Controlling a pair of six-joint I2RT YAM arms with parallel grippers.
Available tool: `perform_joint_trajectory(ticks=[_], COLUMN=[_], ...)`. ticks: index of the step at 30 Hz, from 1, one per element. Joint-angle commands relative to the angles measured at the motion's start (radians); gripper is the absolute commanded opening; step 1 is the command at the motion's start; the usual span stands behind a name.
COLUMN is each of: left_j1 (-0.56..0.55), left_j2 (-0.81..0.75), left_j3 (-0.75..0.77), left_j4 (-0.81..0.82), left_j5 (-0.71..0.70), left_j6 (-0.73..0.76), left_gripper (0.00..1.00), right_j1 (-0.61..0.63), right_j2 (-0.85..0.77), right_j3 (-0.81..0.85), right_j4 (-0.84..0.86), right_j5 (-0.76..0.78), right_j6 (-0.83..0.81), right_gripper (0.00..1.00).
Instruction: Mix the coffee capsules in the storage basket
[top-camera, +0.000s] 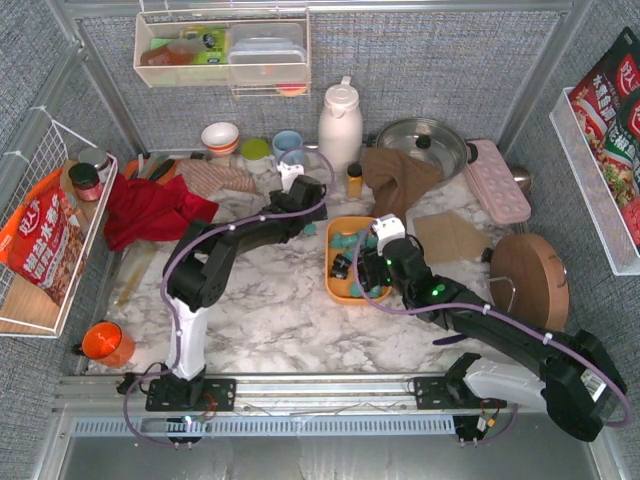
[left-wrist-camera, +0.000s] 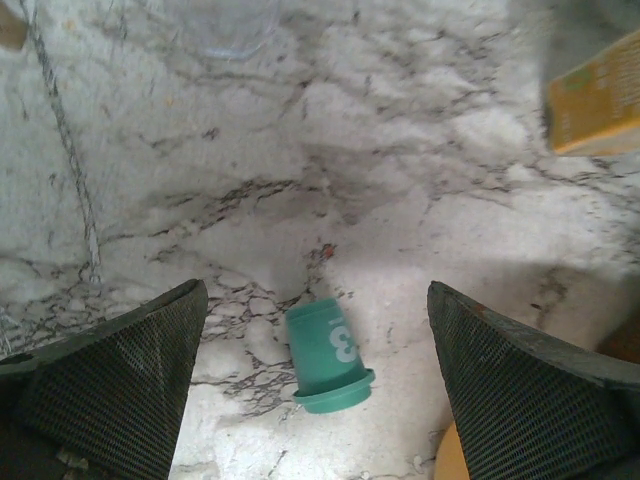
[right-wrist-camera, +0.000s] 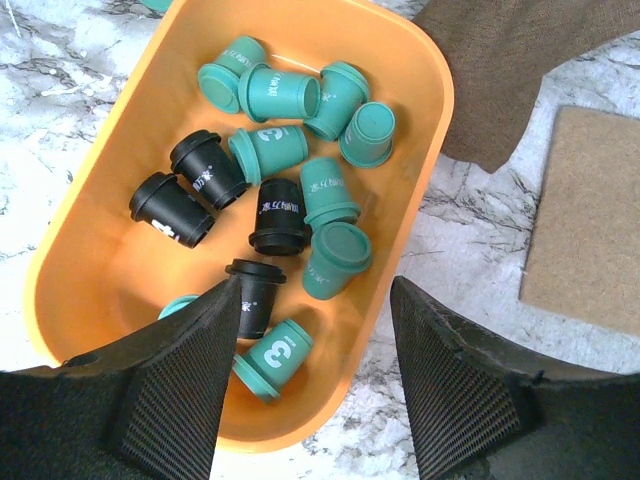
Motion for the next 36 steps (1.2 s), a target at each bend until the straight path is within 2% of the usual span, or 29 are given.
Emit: perform_joint_trajectory(ticks=[1,5,16,26,36], left_j1=[0.002,0.002,0.002,0.002,0.001], left_j2=[0.042,0.070,0.094,0.102,0.121], left_j3=[0.061,0.095,0.095,0.088,0.099], left_j4=[-0.180,-0.228,-0.204,-0.174,-0.204], left_j5=[-0.049,-0.031,0.028,0.076,0.081], left_j6=[-0.114,-0.152,-0.164,-0.114,-0.078], left_gripper=[0.99,0.94,0.65,0.60,0.48], right_j1=[0.001,0.000,0.001,0.000,0.000], right_j2=[-0.010,-0.014,-0.022,-0.024,-0.027], right_j3=[0.010,0.009,0.010,0.011,0.010], right_j4=[0.016,0.017,0.008,0.004,0.005], right_j5=[-0.010,-0.018,-0.037,-0.041,-0.043], right_j6=[0.010,0.011,0.013,0.013,0.011], right_gripper=[0.66,0.65,0.66,0.66,0.66])
